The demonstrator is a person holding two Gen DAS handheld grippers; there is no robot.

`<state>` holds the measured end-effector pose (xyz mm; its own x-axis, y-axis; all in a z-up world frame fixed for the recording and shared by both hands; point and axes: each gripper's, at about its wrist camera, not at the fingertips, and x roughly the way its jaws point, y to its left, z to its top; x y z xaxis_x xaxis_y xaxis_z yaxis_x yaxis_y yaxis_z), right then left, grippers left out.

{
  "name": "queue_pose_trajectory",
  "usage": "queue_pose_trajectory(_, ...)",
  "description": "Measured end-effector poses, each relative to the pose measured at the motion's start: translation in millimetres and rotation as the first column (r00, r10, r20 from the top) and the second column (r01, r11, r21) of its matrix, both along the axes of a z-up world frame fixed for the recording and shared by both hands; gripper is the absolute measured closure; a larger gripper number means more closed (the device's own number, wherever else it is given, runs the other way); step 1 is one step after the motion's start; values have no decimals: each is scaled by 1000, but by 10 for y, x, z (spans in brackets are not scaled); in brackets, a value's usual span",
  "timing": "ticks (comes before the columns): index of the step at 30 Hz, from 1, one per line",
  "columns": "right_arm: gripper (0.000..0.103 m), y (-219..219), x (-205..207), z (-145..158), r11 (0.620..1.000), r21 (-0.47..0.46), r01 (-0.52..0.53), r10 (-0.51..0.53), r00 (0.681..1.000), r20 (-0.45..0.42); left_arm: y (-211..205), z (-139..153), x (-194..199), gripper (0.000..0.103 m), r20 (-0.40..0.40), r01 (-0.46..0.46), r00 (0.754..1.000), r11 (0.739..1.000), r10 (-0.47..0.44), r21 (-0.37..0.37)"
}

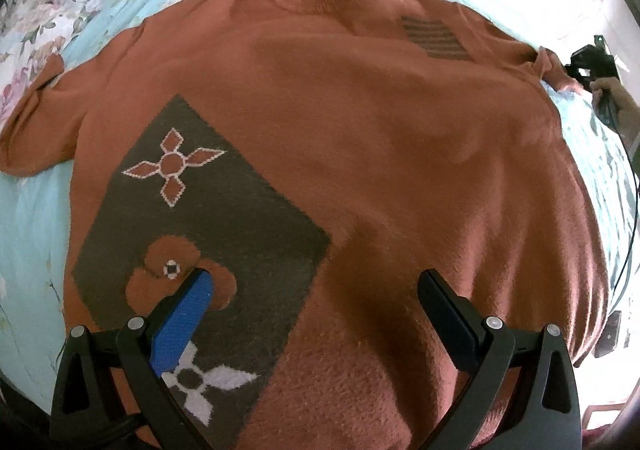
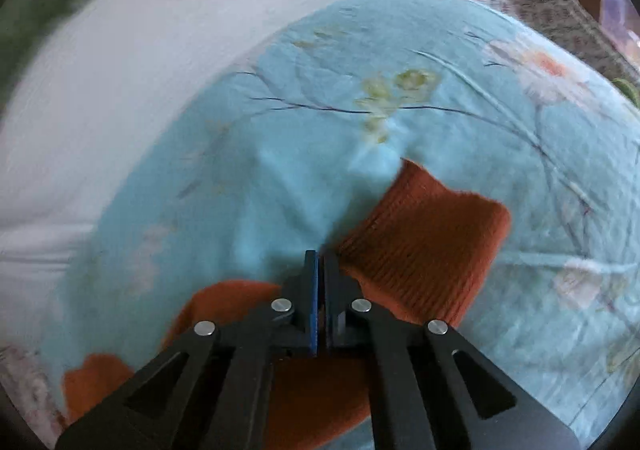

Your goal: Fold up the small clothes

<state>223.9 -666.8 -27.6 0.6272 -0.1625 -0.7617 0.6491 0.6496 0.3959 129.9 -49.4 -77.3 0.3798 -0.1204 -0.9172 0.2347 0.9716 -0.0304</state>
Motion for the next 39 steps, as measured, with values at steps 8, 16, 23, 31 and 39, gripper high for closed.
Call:
queue_pose_trajectory(8, 101, 1150, 353, 449, 955, 1, -297, 293, 940, 178, 115, 99, -143, 1, 21, -14, 1000, 999, 15, -46)
queue_pose_trajectory(16, 101, 2827, 796, 562, 773, 19, -634, 608, 748, 268, 372, 176, -270, 1, 30, -66, 997, 992, 69, -110)
queue_pose_trajectory(23, 101, 4010, 748, 215, 578, 90, -811, 760, 576, 301, 711, 187, -281, 1, 8, -148, 988, 971, 152, -188)
queue_pose_trajectory(31, 100, 4600, 627, -336, 425, 196, -884, 852, 464, 242, 987, 181, -93, 1, 3, -206, 977, 943, 215, -262)
queue_pose_trajectory(39, 94, 4367, 287, -240, 478, 184, -859, 821, 511, 253, 951, 330, 669, 1, 34, -157, 982, 909, 184, -386)
